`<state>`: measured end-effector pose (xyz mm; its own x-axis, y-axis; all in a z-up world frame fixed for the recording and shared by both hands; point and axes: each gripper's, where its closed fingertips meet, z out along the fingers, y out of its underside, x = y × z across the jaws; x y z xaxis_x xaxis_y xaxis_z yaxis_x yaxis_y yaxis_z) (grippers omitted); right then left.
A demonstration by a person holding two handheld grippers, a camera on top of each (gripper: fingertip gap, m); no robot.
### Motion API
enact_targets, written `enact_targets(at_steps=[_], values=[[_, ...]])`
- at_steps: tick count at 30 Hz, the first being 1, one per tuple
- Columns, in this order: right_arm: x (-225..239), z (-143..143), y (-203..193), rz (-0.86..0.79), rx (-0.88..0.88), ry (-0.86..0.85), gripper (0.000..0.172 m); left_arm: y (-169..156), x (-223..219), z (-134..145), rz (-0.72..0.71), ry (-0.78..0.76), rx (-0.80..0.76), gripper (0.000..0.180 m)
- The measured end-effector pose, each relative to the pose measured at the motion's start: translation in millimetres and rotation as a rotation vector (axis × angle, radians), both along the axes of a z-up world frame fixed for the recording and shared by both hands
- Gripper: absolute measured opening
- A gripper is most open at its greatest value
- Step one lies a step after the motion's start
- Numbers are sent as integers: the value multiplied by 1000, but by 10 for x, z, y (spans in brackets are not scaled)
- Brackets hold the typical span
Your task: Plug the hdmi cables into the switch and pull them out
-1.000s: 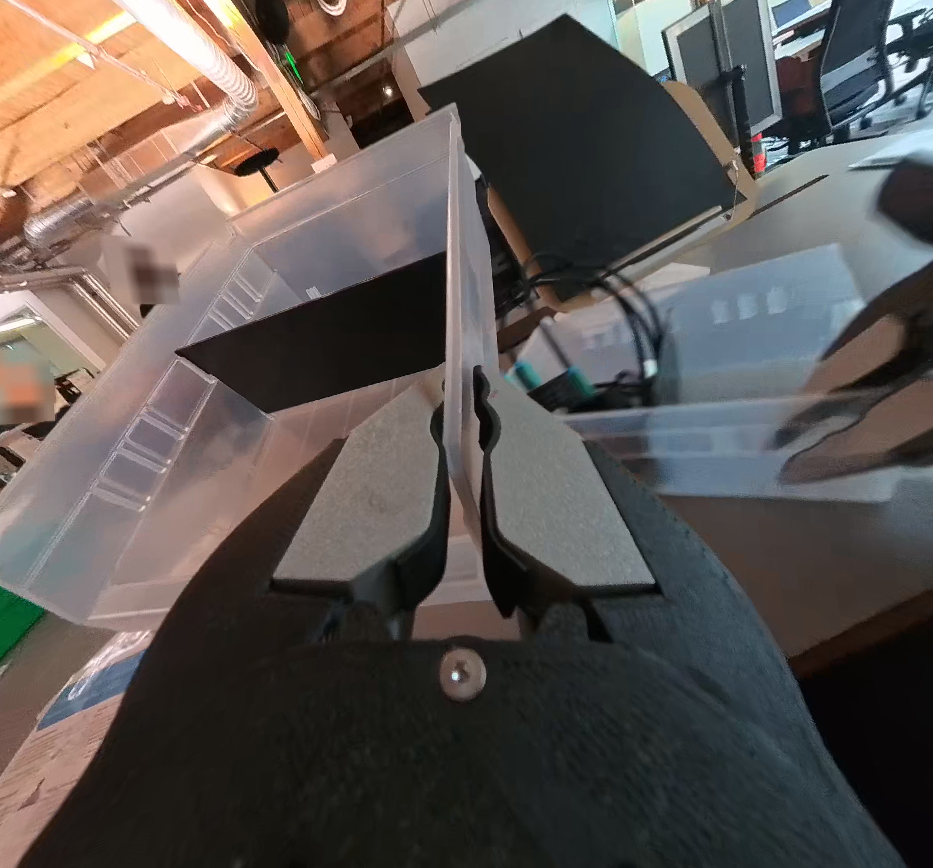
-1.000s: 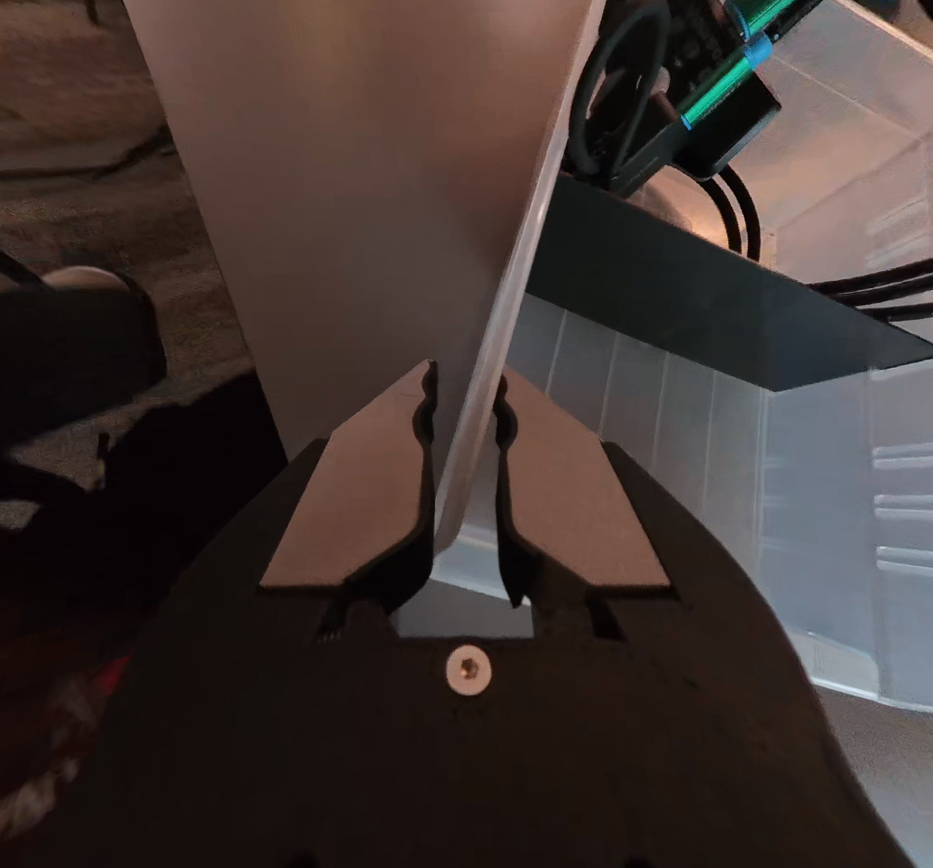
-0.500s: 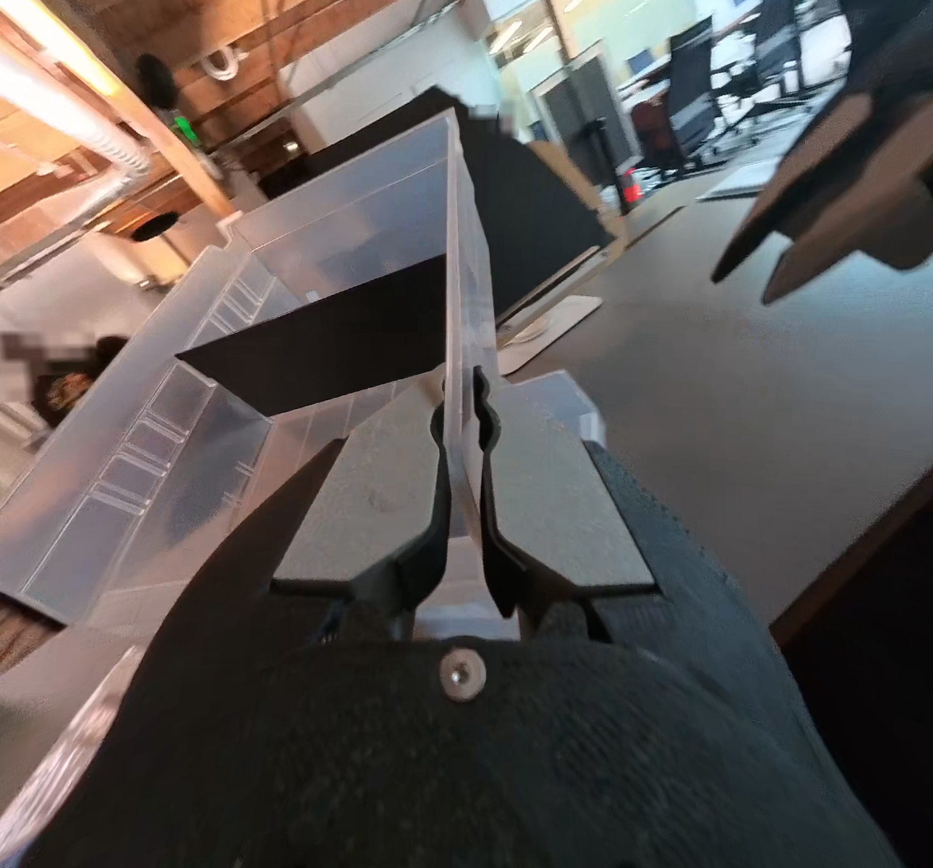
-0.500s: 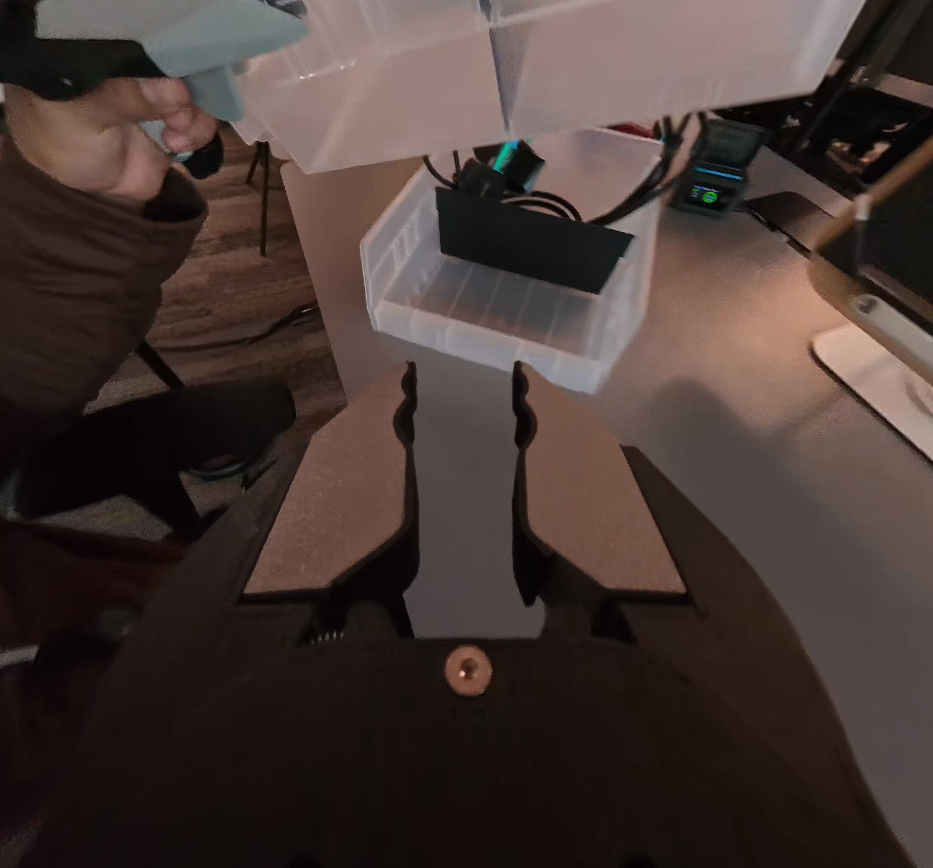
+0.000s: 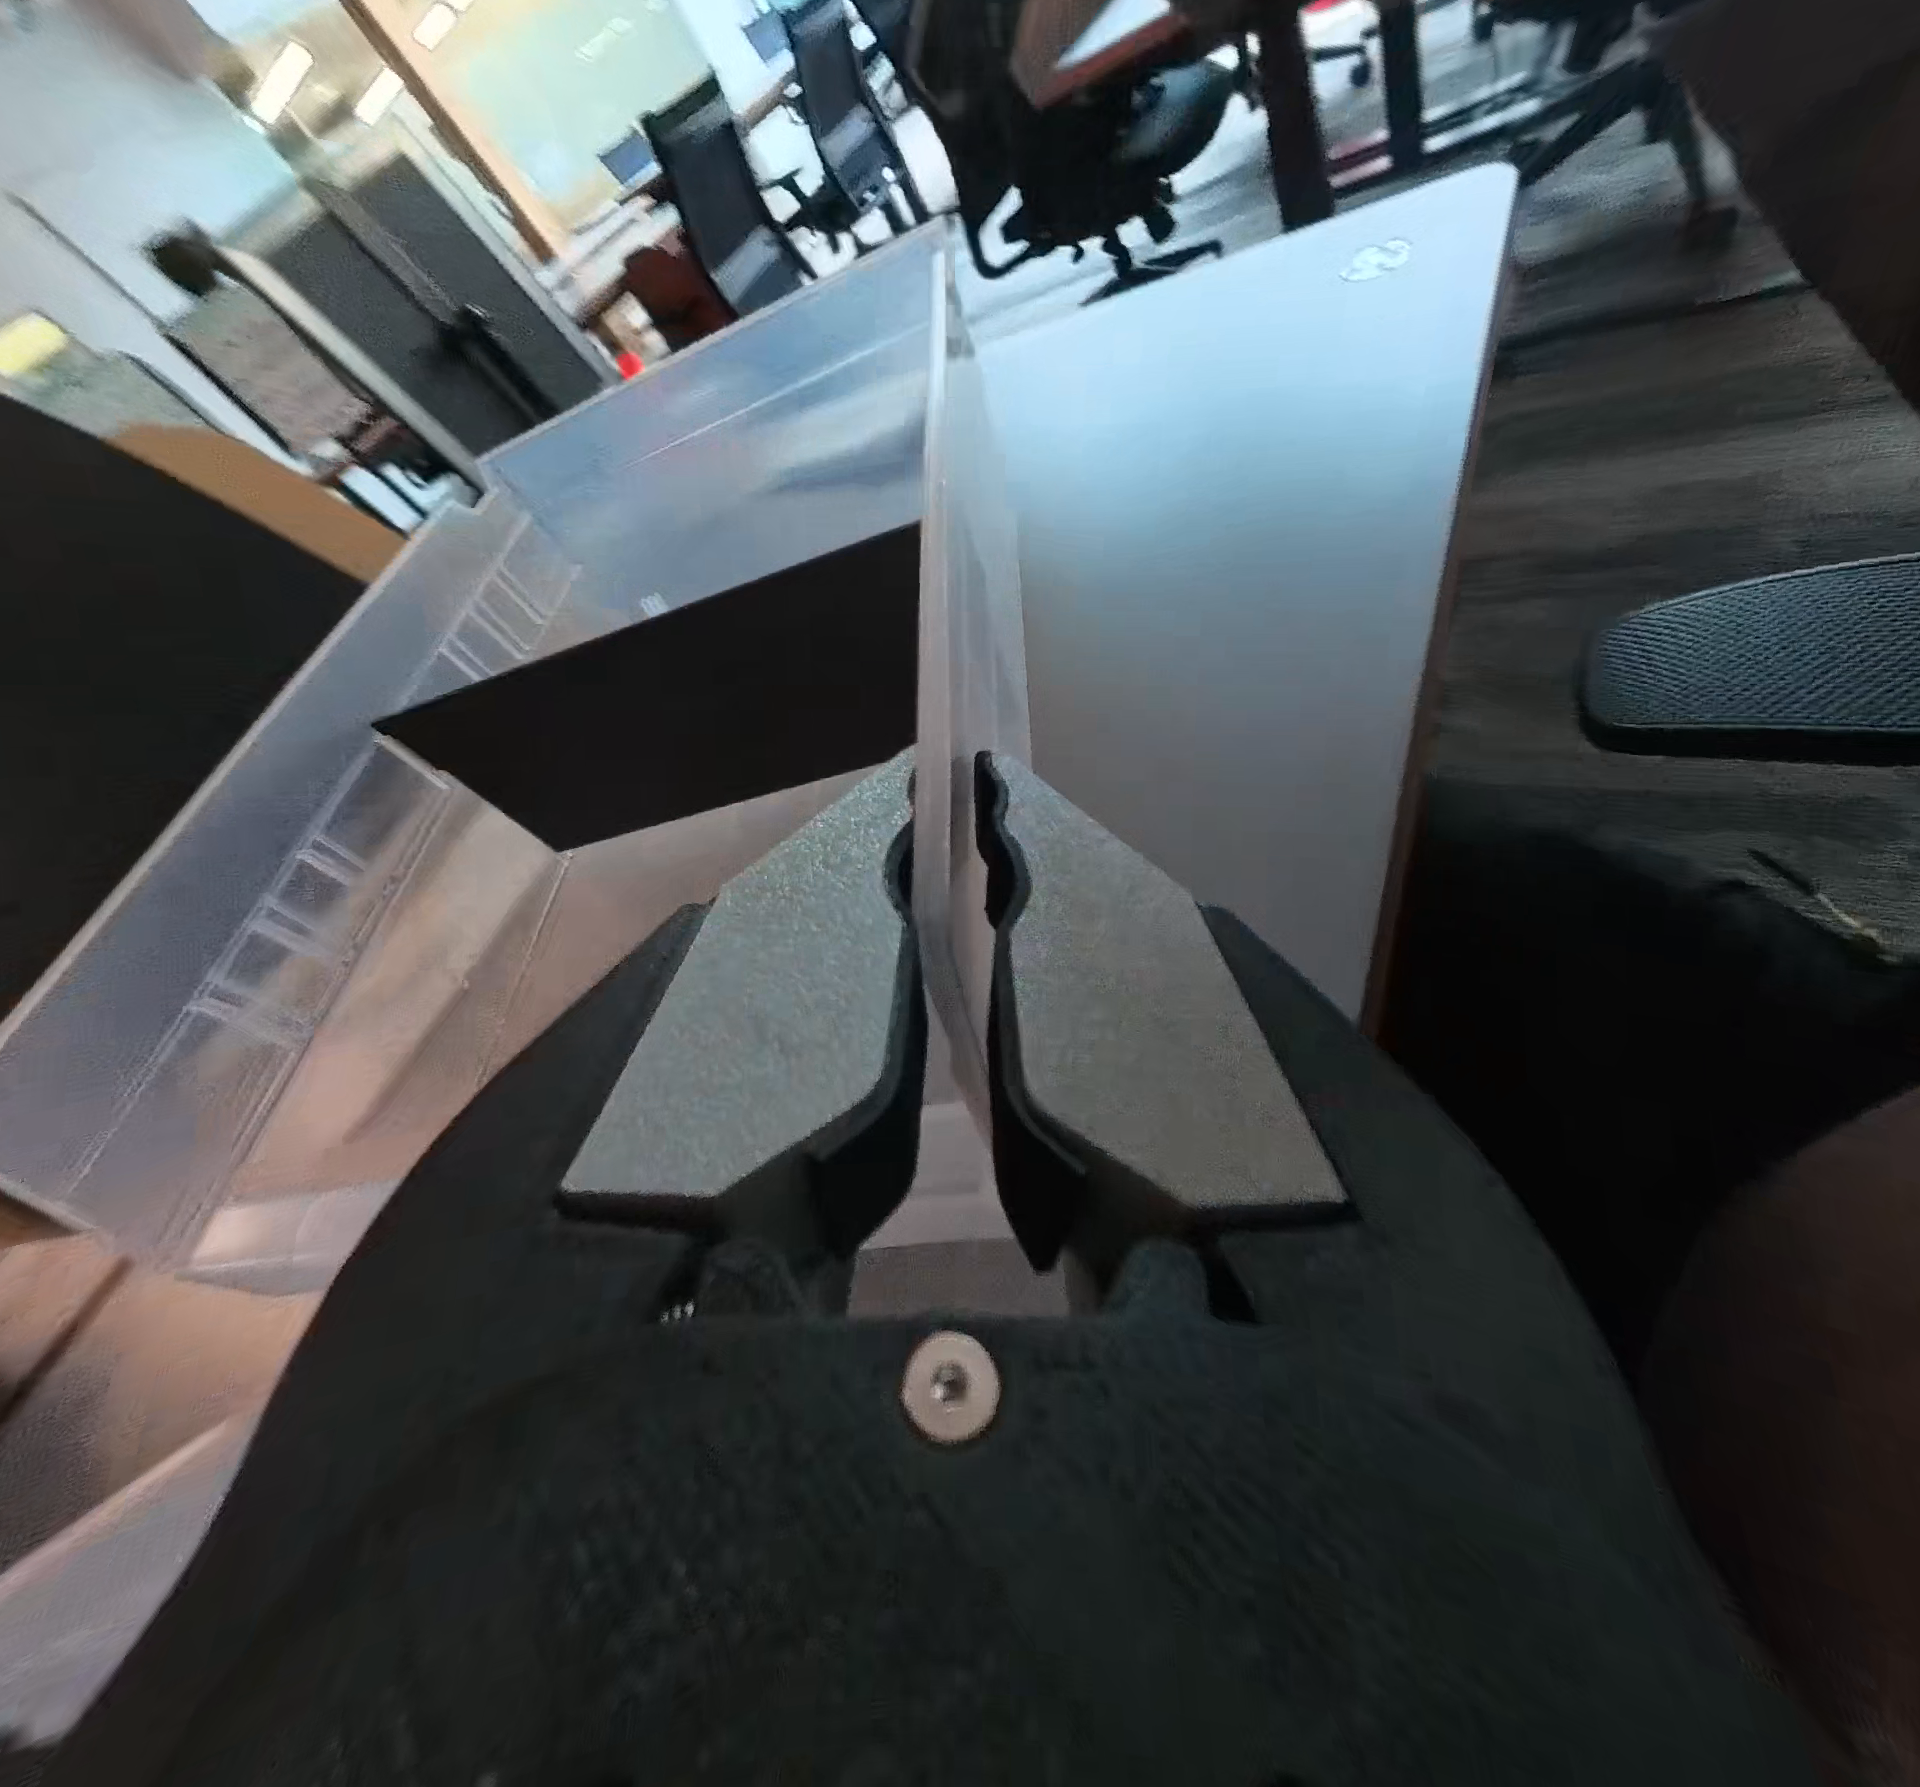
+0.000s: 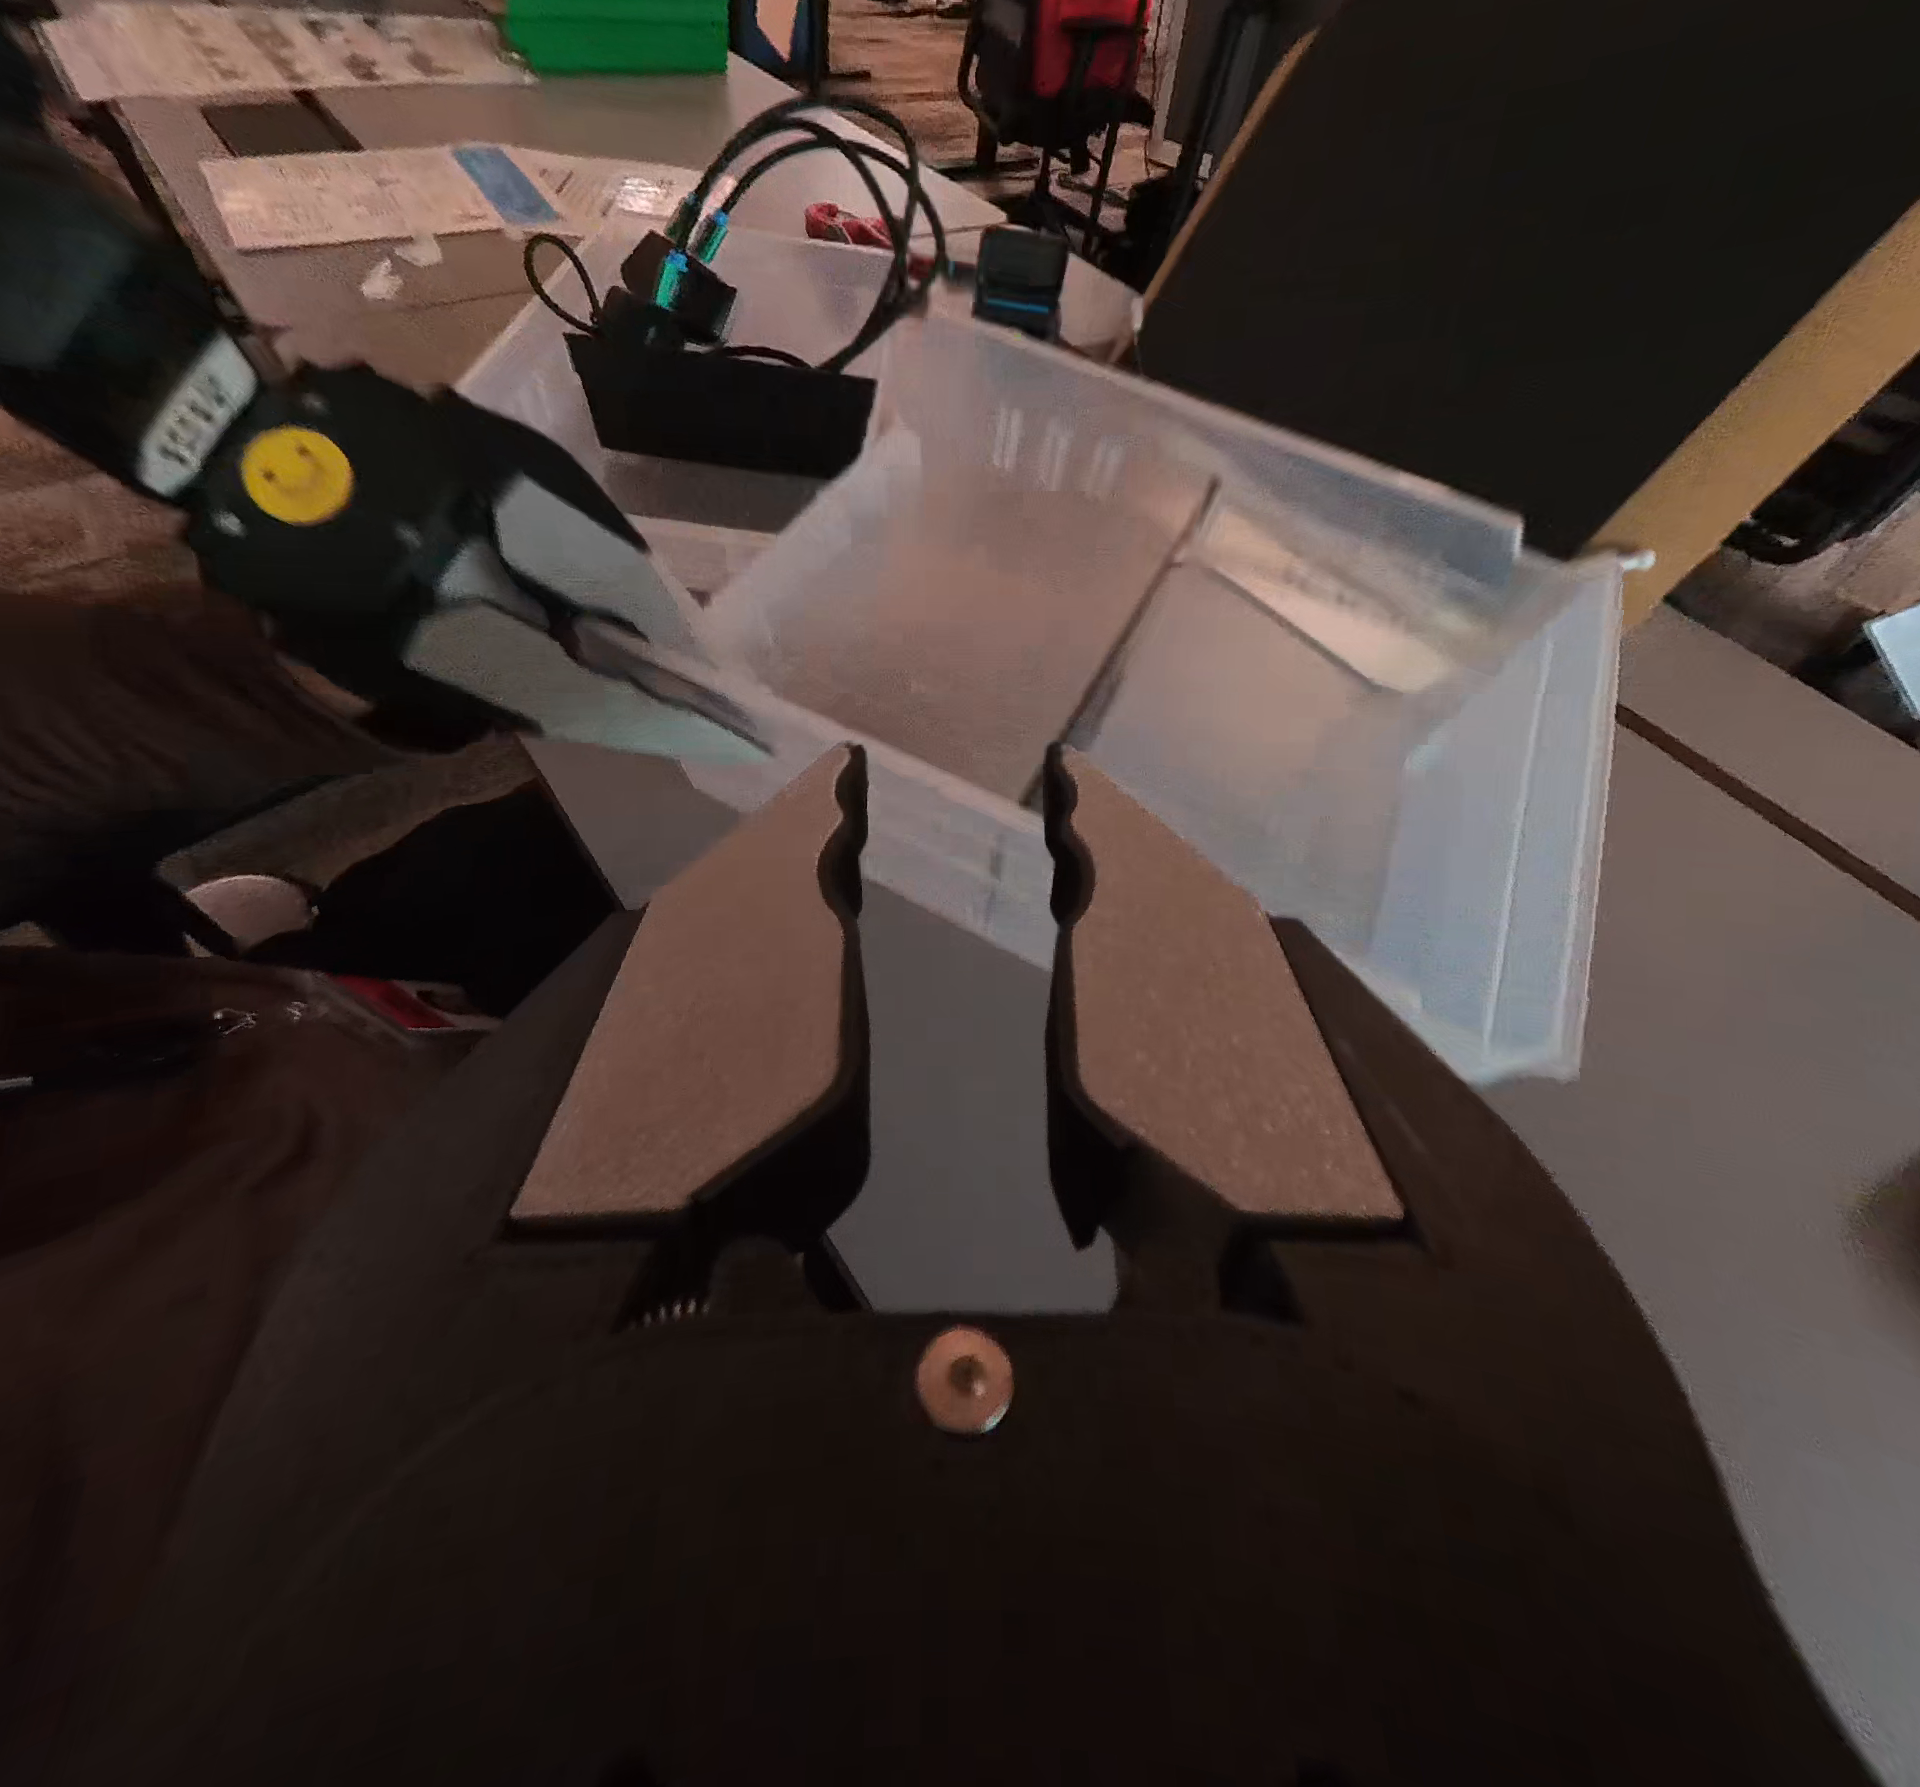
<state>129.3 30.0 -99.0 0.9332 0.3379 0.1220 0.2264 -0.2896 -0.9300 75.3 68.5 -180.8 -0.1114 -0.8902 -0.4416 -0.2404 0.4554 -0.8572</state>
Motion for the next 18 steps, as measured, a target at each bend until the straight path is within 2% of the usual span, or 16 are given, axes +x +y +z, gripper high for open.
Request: enact_targets(at_steps=[5,8,11,13,16,18], values=[[-6,-345,192,19,-123,-14,32,-68,372,-619,-23,100,-174,2],[-213,-539,311,80,-192,-24,34,-33,248,-503,-32,77,-241,3],[-461,-680,408,131,-217,-78,33,113,-155,-240,-26,71,-326,25],[-707,-795,459,191,-241,-90,31,335,-513,-196,33,107,-335,28],[-930,-1126,554,208,-340,-178,25,799,-1072,-378,188,172,-314,30],[-959,-1336,566,192,-431,-231,9,1142,-1416,-569,336,196,-349,34]])
